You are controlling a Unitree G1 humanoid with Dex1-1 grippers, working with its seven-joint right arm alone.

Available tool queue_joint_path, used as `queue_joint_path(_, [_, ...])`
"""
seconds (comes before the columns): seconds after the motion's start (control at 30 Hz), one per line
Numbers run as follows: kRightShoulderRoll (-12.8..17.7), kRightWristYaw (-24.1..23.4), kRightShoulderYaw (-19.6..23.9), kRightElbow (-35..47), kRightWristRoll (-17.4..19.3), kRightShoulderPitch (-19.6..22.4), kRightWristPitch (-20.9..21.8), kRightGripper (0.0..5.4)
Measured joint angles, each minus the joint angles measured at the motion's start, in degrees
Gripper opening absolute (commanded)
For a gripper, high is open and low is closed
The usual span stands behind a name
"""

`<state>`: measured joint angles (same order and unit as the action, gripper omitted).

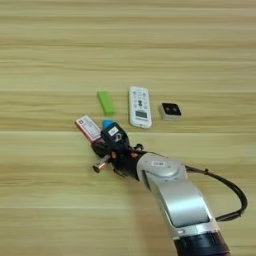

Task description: Move the objects on the table

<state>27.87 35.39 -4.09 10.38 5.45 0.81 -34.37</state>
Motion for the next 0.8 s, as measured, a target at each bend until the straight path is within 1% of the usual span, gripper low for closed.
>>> queue_joint_path(0.33, [-2.3, -3.4, -0.2, -4.9, -1.4, 5.0, -1.0, 0.05])
queue_joint_path(0.5, [-3.4, -3.4, -1.6, -6.7, -1.9, 7.5, -1.2, 0.05])
queue_joint_path(0.8, [-4.4, -2.4, -3.2, -10.7, -2.1, 11.3, -0.9, 0.05])
